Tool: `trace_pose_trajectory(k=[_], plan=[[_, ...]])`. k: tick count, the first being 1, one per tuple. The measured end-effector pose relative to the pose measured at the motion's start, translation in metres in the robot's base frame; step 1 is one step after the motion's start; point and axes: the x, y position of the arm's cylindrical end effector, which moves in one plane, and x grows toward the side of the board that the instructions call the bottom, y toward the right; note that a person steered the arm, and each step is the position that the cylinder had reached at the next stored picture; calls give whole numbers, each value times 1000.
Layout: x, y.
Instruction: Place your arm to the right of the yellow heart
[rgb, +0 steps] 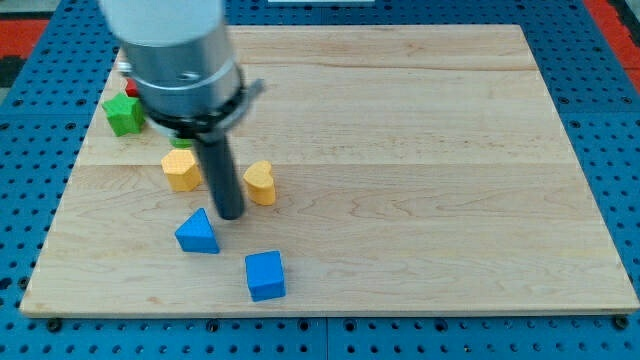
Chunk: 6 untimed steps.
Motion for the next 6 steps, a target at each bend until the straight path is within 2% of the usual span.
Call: trace_pose_trajectory(k=[1,4,6], plan=[[-2,42],[-25,43],[-25,43]])
